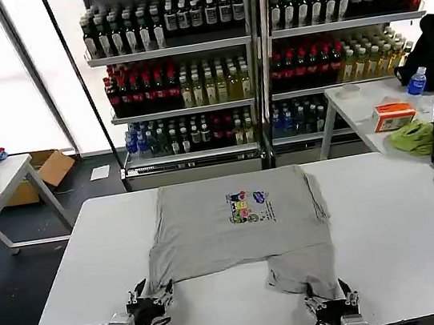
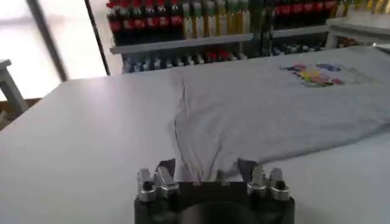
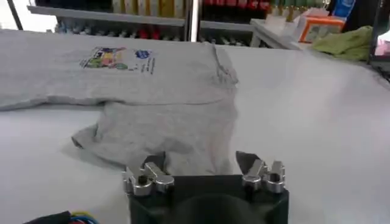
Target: Fold and organize the clothes.
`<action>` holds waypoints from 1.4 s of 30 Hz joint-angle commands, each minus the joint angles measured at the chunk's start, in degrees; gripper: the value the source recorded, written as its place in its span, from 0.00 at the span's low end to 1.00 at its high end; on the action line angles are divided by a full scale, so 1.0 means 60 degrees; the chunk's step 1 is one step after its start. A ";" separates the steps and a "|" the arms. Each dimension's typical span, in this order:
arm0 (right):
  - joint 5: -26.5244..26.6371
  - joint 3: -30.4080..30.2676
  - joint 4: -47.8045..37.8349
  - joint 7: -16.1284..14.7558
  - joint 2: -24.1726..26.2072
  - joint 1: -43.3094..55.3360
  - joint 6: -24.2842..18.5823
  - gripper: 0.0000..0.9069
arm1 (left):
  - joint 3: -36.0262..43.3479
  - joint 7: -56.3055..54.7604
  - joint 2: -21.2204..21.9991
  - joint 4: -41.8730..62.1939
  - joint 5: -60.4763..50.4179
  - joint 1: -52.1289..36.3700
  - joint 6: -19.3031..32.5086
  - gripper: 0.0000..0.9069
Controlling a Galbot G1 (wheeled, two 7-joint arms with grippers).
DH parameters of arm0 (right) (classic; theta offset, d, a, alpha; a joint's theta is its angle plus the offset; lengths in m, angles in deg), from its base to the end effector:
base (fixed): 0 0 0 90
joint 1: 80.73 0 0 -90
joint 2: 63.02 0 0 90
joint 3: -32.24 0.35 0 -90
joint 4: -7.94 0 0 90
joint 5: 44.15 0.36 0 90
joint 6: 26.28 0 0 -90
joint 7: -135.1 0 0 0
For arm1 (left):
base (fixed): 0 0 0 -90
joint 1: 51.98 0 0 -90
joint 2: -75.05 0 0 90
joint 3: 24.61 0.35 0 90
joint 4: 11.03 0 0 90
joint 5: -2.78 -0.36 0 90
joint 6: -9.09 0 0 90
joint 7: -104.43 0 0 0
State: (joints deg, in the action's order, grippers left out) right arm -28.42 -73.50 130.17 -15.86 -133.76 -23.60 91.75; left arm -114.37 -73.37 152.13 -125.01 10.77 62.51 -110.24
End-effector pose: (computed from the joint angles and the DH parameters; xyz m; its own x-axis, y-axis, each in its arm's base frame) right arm 0.1504 0.0259 -0.3072 -0.8345 0.0955 0.5427 0.0315 0.9915 -0.1260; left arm 0.2169 0.0442 -0.3173 -0.8571 0.0886 0.5074 0.1286 0.9907 0.0442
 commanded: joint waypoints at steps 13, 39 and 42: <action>-0.0051 0.0127 0.0043 -0.0147 0.0068 -0.0012 -0.0527 0.00 | 0.0146 0.0099 0.0260 -0.0310 0.0322 0.0223 -0.0371 0.00; -0.0331 0.1502 -0.0183 -0.1243 -0.0277 0.2931 -0.1224 0.00 | 0.0249 -0.0374 0.0288 -0.0064 0.1215 -0.1443 0.1347 0.00; -0.0321 0.1404 -0.0490 -0.1237 -0.0176 0.3594 -0.1054 0.00 | 0.0286 -0.0428 0.0209 0.0247 0.1321 -0.1905 0.1379 0.00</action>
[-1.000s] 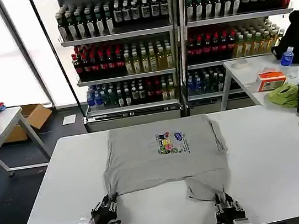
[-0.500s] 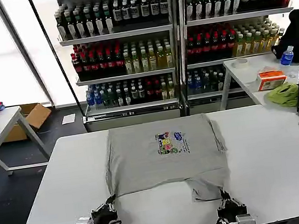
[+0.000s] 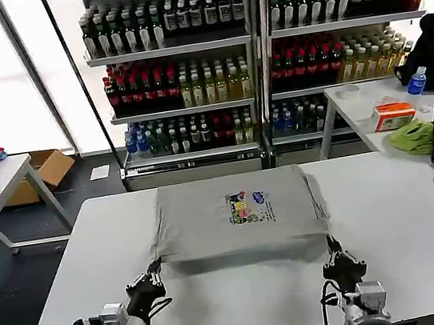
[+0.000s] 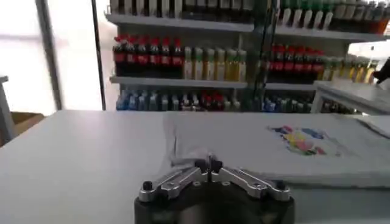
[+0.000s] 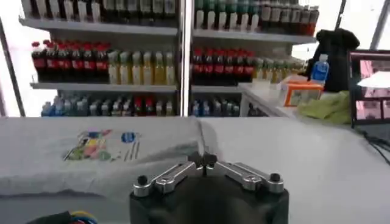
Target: Fold and organize the clothes.
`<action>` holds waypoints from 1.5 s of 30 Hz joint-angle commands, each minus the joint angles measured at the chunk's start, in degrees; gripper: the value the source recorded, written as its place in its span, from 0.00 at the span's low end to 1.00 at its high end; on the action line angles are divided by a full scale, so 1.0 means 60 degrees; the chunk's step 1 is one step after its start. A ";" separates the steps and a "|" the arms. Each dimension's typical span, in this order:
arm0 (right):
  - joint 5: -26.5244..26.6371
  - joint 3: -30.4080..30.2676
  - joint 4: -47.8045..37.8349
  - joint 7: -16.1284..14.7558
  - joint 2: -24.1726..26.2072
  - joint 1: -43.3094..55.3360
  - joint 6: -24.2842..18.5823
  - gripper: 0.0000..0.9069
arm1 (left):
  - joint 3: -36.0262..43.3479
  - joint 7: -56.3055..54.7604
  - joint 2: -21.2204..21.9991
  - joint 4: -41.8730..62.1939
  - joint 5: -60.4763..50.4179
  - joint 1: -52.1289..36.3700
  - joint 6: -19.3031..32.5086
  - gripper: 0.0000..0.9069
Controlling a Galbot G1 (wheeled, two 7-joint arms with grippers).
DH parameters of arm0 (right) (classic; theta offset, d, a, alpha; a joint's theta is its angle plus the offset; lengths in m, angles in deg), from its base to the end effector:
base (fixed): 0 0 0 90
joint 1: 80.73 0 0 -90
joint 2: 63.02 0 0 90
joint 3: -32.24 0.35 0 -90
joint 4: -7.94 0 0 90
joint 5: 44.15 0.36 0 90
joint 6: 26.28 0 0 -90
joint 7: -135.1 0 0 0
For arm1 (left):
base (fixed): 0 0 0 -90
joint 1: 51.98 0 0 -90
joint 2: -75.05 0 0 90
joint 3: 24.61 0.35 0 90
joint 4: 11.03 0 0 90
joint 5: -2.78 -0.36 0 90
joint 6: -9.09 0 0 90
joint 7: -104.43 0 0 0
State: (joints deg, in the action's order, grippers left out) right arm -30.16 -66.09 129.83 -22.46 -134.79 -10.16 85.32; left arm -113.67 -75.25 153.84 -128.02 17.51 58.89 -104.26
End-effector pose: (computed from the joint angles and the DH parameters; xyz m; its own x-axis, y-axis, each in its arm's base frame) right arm 0.2301 -0.0079 -0.2568 -0.9739 0.1099 0.1987 0.0940 0.9917 -0.0876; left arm 0.2341 0.0311 -0.2863 -0.9428 0.1349 0.3048 0.1156 0.9900 -0.0808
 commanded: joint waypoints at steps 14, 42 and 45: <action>0.0275 -0.0740 -0.2810 -0.0205 0.0540 0.3952 0.0580 0.00 | 0.1065 -0.0084 -0.0321 0.2807 0.0325 -0.3367 0.0277 0.00; 0.0039 -0.1556 -0.5523 -0.0517 -0.0278 0.5752 0.1163 0.88 | 0.1182 -0.0159 -0.0565 0.4559 0.0514 -0.4362 -0.0113 0.86; 0.0001 -0.1533 -0.5565 -0.0548 -0.0375 0.5695 0.1392 1.00 | 0.1226 -0.0148 -0.0565 0.4599 0.0468 -0.4398 -0.0109 1.00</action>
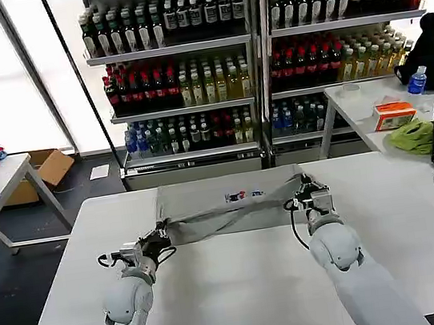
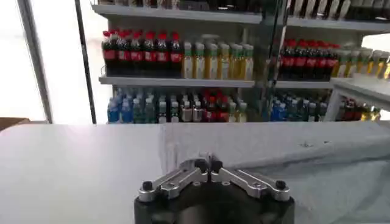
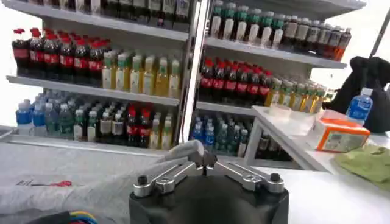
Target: Fold and organize the clothes.
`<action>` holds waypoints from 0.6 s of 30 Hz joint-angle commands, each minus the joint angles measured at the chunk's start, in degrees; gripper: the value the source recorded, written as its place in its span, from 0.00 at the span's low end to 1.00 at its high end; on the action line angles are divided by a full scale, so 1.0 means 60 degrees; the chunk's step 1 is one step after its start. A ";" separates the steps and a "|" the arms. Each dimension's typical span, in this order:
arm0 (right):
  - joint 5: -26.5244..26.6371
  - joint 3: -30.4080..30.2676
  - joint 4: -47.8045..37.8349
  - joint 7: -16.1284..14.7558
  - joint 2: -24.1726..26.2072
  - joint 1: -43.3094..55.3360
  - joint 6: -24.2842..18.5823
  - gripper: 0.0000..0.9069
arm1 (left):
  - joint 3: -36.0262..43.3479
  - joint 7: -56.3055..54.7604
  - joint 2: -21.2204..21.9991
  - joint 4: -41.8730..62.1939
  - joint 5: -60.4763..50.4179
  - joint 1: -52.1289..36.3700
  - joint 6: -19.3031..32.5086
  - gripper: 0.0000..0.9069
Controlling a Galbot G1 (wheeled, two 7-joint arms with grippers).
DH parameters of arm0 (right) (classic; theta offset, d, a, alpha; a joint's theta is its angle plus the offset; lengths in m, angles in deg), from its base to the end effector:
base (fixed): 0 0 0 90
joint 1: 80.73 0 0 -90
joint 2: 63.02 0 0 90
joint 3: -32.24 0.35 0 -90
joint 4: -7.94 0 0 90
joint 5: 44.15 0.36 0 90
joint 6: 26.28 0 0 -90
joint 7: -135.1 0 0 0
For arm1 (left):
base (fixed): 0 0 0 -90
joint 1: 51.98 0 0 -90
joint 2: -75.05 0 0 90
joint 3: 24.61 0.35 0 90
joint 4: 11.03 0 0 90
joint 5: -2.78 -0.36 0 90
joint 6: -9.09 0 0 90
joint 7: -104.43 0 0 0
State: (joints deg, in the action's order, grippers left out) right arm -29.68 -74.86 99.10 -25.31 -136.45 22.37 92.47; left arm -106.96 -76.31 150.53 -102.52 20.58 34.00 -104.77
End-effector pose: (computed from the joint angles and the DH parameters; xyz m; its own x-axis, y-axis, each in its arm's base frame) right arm 0.4164 0.0037 -0.2714 -0.9519 0.1022 0.2890 0.0452 0.9793 -0.1974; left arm 0.3798 0.0390 -0.3159 -0.9279 0.1344 0.3478 0.1265 0.9909 -0.0454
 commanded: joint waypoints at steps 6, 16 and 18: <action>-0.0022 -0.0113 -0.0700 0.0140 -0.0464 0.0415 0.0239 1.00 | 0.0209 0.0084 -0.0011 0.0519 -0.0083 -0.0471 0.0000 1.00; 0.2353 -0.0023 -0.0482 0.2292 -0.1310 0.0926 -0.0219 1.00 | 0.0214 -0.0389 -0.0097 -0.0386 0.0089 -0.0481 -0.0399 1.00; 0.2417 -0.0011 -0.0267 0.2349 -0.1257 0.0892 -0.0197 1.00 | 0.0195 -0.0409 -0.0102 -0.0589 0.0077 -0.0359 -0.0545 1.00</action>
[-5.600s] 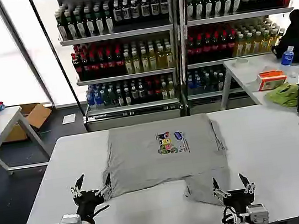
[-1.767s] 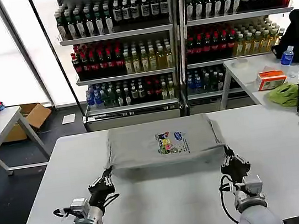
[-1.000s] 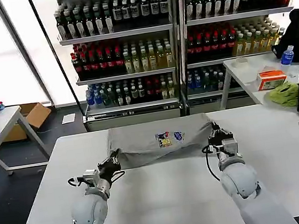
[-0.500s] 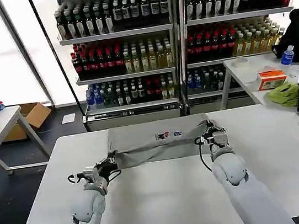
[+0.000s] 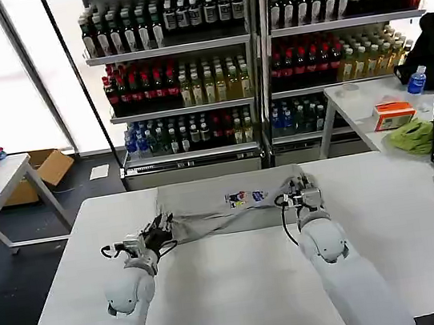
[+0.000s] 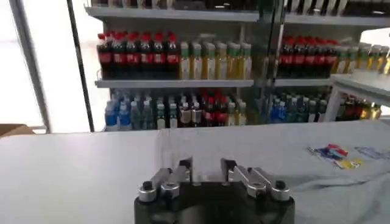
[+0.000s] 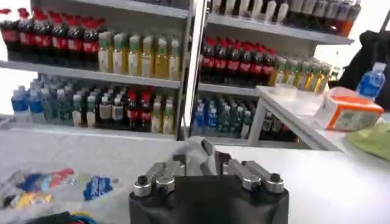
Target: Fold and organize the clothes.
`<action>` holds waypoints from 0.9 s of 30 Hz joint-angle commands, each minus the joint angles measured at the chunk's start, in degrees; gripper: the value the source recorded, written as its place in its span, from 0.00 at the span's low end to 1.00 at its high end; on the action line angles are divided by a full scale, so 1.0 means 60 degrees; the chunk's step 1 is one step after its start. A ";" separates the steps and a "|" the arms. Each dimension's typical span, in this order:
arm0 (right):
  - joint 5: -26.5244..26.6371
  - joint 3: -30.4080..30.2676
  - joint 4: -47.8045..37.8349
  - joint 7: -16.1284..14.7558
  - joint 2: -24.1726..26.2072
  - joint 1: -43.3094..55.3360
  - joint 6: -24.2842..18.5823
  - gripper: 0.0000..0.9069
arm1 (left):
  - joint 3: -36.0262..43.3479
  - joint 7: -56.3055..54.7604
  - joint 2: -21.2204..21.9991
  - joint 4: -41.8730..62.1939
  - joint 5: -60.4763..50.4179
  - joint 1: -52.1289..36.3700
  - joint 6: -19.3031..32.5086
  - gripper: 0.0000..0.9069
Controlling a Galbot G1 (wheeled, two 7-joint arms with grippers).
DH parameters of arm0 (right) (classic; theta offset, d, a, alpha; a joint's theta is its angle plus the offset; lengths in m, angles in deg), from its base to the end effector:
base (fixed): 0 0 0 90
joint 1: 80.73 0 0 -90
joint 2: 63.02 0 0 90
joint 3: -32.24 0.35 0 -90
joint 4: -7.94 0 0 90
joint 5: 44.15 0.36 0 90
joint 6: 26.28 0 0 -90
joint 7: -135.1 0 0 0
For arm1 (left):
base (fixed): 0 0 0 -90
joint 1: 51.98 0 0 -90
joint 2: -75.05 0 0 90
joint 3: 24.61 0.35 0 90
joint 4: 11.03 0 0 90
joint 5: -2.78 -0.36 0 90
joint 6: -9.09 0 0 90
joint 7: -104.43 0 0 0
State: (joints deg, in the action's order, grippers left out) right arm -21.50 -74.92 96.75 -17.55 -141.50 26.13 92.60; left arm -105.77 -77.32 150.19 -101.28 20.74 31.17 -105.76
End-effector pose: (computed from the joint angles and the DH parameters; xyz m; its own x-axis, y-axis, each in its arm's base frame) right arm 0.4369 0.0327 -0.2558 -0.9393 0.1385 0.3138 0.1352 0.9903 -0.0325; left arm 0.3950 0.0359 -0.3060 -0.9302 0.1271 0.3443 0.1249 0.9918 -0.0285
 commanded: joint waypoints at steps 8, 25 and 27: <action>0.0934 0.0267 0.1773 0.0978 0.0810 -0.0870 0.0706 1.00 | -0.0173 -0.0253 -0.0074 -0.1359 -0.0140 0.0768 -0.0678 1.00; 0.0766 0.1280 0.2193 0.0533 0.1694 -0.2950 0.0714 1.00 | -0.0333 -0.0289 -0.0077 -0.1362 -0.0411 0.1310 -0.0887 1.00; 0.0737 0.1242 0.2143 0.0535 0.1721 -0.2950 0.0716 1.00 | -0.0314 -0.0293 -0.0099 -0.1319 -0.0414 0.1297 -0.0933 1.00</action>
State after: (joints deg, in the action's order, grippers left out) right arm -17.35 -69.22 108.25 -14.34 -132.57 12.08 96.50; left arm -107.65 -78.98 149.76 -108.60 18.47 37.81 -110.49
